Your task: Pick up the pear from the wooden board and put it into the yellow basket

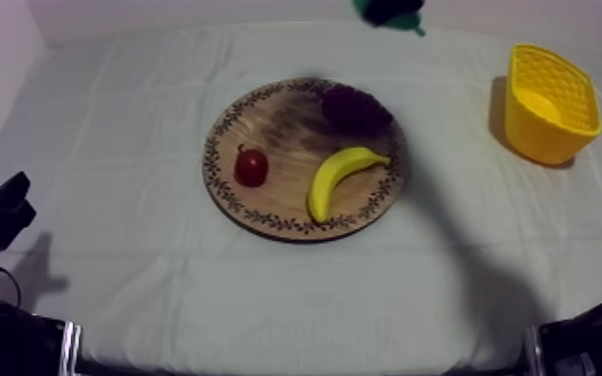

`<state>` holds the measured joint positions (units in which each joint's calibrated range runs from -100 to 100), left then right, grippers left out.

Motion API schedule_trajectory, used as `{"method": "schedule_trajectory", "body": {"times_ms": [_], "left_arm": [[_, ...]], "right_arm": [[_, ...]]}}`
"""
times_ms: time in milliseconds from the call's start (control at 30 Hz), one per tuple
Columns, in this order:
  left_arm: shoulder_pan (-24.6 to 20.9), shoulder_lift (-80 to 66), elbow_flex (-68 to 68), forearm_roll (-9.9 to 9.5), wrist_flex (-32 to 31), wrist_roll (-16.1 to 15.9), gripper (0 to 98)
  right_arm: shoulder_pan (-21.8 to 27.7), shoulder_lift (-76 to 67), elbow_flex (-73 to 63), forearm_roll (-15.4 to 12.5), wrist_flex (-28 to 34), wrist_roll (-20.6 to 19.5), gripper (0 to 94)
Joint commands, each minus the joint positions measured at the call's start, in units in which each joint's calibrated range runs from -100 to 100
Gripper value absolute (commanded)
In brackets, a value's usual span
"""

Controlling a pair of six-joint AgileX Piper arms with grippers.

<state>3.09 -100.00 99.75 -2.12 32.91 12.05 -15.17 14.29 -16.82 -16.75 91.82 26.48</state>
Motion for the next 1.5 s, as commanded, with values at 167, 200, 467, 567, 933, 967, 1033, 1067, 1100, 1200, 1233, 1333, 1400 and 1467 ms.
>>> {"method": "schedule_trajectory", "body": {"times_ms": [167, 200, 467, 567, 933, 967, 1033, 1067, 1100, 1200, 1233, 1333, 1400, 1467], "left_arm": [[-0.01, 0.00, 0.03, 0.00, -0.01, -0.01, 0.1], [-0.01, 0.00, 0.03, 0.00, -0.01, -0.01, 0.1], [-0.01, 0.00, 0.03, 0.00, -0.01, -0.01, 0.1], [-0.01, 0.00, 0.03, 0.00, -0.01, -0.01, 0.1], [-0.01, 0.00, 0.03, 0.00, -0.01, -0.01, 0.1], [-0.01, 0.00, 0.03, 0.00, -0.01, -0.01, 0.1], [-0.01, 0.00, 0.03, 0.00, -0.01, -0.01, 0.1], [-0.01, 0.00, 0.03, 0.00, -0.01, -0.01, 0.1], [-0.01, 0.00, 0.03, 0.00, -0.01, -0.01, 0.1], [-0.01, 0.00, 0.03, 0.00, -0.01, -0.01, 0.1], [-0.01, 0.00, 0.03, 0.00, -0.01, -0.01, 0.1], [-0.01, 0.00, 0.03, 0.00, -0.01, -0.01, 0.1], [-0.01, 0.00, 0.03, 0.00, -0.01, -0.01, 0.1], [-0.01, 0.00, 0.03, 0.00, -0.01, -0.01, 0.1]], "right_arm": [[8.81, -8.12, -0.49, -0.19, -0.19, -1.24, 27.5], [9.89, -8.57, -0.55, -0.20, -0.20, -1.35, 27.5], [17.42, -9.22, -0.99, -0.27, -1.69, -2.26, 27.6], [19.65, -8.43, -0.81, -0.16, -3.26, -2.85, 27.7], [25.66, -2.82, 5.43, 1.06, -11.82, -3.76, 28.4], [26.03, -2.29, 6.16, 1.17, -12.62, -3.77, 28.5], [26.71, -1.19, 7.45, 1.32, -13.96, -3.78, 28.4], [27.06, -0.61, 8.01, 1.37, -14.58, -3.78, 28.3], [27.38, -0.06, 8.50, 1.42, -15.15, -3.77, 28.2], [28.17, 1.65, 9.82, 1.69, -16.91, -3.72, 28.0], [28.38, 2.24, 10.17, 1.81, -17.44, -3.71, 28.0], [28.95, 4.02, 10.74, 2.10, -18.58, -3.75, 28.1], [29.31, 5.07, 10.98, 2.25, -19.28, -3.80, 28.6], [29.68, 5.95, 11.13, 2.32, -19.91, -3.79, 29.2]]}}
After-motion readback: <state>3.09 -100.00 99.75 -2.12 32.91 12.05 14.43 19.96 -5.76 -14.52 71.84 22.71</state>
